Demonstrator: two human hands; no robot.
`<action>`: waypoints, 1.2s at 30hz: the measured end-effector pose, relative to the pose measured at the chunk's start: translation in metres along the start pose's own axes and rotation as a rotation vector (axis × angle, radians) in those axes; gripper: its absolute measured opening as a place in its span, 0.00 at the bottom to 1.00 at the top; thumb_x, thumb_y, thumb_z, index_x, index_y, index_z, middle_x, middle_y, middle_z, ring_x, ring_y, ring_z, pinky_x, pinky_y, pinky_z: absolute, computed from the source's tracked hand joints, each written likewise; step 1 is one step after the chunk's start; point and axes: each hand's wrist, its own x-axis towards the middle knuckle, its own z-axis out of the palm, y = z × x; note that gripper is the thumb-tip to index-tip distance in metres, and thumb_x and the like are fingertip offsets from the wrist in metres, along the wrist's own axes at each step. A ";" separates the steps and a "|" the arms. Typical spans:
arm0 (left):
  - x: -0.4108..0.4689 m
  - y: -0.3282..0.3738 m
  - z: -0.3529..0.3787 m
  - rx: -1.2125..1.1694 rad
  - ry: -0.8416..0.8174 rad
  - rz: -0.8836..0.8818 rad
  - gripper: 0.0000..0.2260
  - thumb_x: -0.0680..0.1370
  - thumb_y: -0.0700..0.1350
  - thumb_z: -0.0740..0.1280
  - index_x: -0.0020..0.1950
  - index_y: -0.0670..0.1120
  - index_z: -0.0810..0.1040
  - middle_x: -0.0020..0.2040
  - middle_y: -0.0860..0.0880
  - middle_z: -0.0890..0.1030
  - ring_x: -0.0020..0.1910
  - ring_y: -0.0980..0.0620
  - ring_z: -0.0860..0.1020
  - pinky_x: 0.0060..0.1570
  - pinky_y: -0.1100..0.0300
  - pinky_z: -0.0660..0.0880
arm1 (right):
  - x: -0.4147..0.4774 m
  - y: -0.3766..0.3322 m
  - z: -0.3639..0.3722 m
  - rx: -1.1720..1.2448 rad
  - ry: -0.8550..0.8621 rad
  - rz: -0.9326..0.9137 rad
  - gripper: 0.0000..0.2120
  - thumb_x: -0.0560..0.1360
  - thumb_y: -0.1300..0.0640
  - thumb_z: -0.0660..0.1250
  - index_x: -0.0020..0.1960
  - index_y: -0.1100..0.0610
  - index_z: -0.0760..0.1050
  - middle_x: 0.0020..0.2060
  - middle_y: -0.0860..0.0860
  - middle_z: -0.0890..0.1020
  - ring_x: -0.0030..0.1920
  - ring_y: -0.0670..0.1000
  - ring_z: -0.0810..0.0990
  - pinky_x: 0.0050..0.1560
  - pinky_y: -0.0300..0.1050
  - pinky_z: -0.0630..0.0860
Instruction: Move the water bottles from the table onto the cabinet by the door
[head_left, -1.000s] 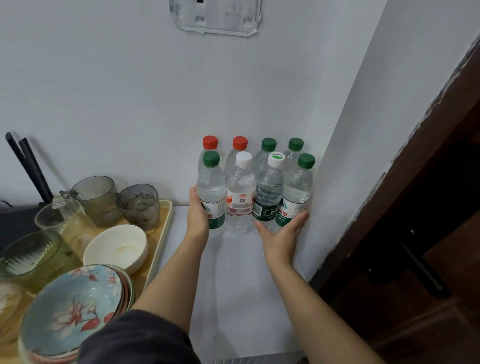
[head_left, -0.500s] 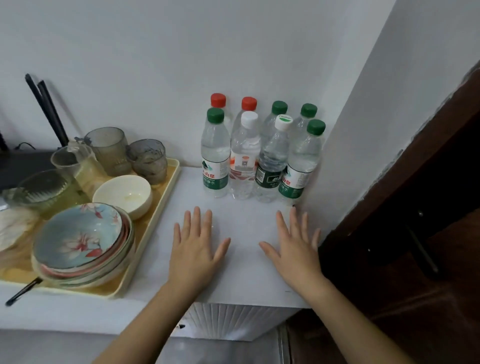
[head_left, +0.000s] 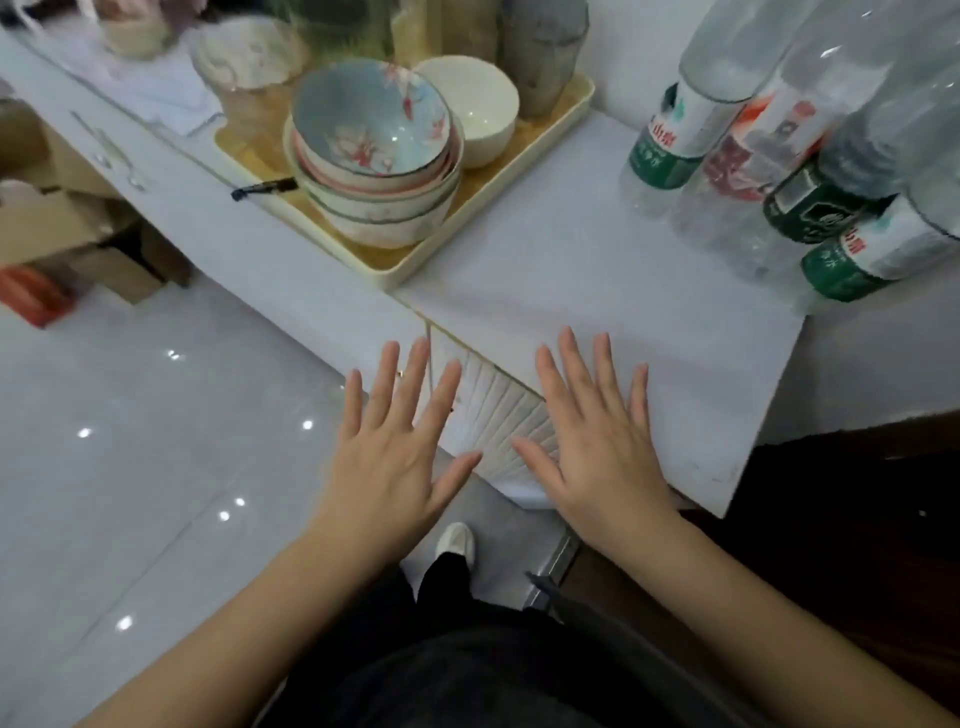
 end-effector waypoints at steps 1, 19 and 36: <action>-0.011 -0.004 0.003 0.001 -0.011 -0.055 0.33 0.79 0.64 0.47 0.80 0.48 0.51 0.80 0.43 0.49 0.78 0.42 0.45 0.74 0.40 0.47 | 0.000 -0.009 0.003 0.008 -0.006 -0.067 0.36 0.78 0.36 0.48 0.80 0.53 0.47 0.80 0.53 0.49 0.79 0.59 0.44 0.75 0.63 0.40; -0.219 -0.043 0.045 -0.100 -0.032 -0.877 0.33 0.78 0.64 0.47 0.79 0.47 0.55 0.78 0.41 0.55 0.77 0.39 0.52 0.72 0.35 0.53 | 0.002 -0.166 0.086 -0.253 -0.353 -0.723 0.35 0.77 0.35 0.41 0.79 0.49 0.39 0.80 0.55 0.42 0.78 0.58 0.36 0.74 0.61 0.34; -0.380 -0.069 0.048 -0.257 0.030 -1.365 0.36 0.76 0.66 0.39 0.79 0.49 0.48 0.79 0.42 0.47 0.78 0.41 0.44 0.72 0.39 0.43 | -0.086 -0.342 0.122 -0.318 -0.452 -1.086 0.35 0.80 0.37 0.48 0.78 0.47 0.34 0.79 0.54 0.38 0.78 0.58 0.34 0.73 0.59 0.32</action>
